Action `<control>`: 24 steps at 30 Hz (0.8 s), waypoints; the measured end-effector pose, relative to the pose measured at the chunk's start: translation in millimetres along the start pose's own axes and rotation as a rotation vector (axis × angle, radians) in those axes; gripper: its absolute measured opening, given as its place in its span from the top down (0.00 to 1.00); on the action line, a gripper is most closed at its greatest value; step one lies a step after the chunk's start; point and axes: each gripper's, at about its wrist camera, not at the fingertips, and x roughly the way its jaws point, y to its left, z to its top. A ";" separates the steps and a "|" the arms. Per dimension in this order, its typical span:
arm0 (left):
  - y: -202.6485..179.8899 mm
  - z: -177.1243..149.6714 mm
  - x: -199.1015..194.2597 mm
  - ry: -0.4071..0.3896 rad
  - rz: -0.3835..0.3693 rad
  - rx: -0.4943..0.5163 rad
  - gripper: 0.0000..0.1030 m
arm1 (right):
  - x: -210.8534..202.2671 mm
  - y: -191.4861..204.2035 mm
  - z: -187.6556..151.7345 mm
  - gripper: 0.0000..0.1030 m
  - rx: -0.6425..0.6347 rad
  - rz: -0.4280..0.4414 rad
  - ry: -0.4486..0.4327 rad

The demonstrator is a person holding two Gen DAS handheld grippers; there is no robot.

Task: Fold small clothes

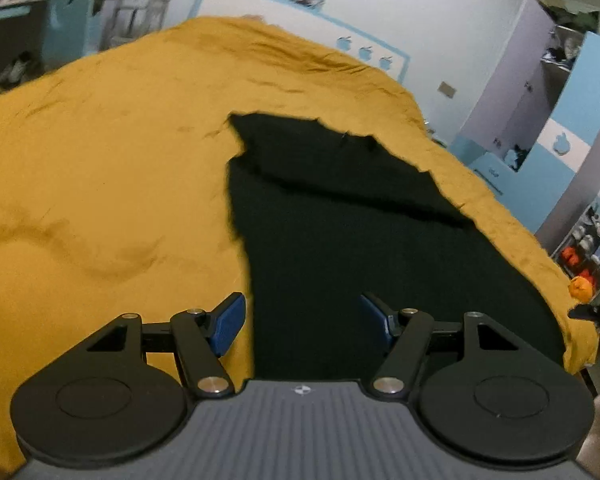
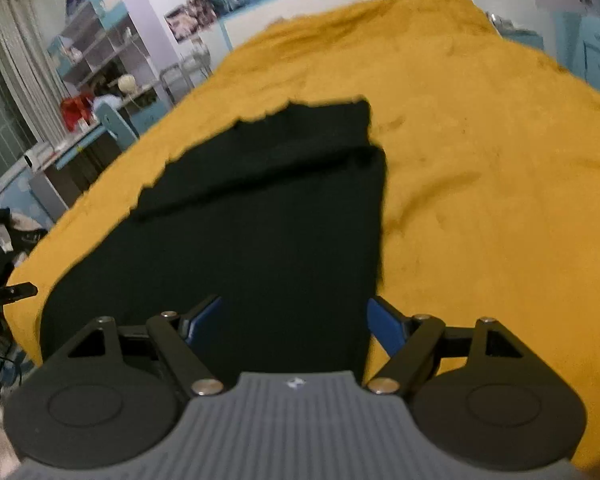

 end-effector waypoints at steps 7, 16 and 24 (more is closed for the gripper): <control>26.0 -27.9 9.7 0.060 -0.089 -0.105 0.26 | 2.5 -18.2 -40.9 0.27 0.071 0.025 0.059; 37.0 -51.6 45.4 0.172 -0.262 -0.230 0.26 | 12.7 -16.9 -51.3 0.26 0.125 0.142 0.109; 37.4 -56.0 53.8 0.199 -0.277 -0.185 0.29 | 18.7 -23.7 -57.5 0.27 0.143 0.158 0.160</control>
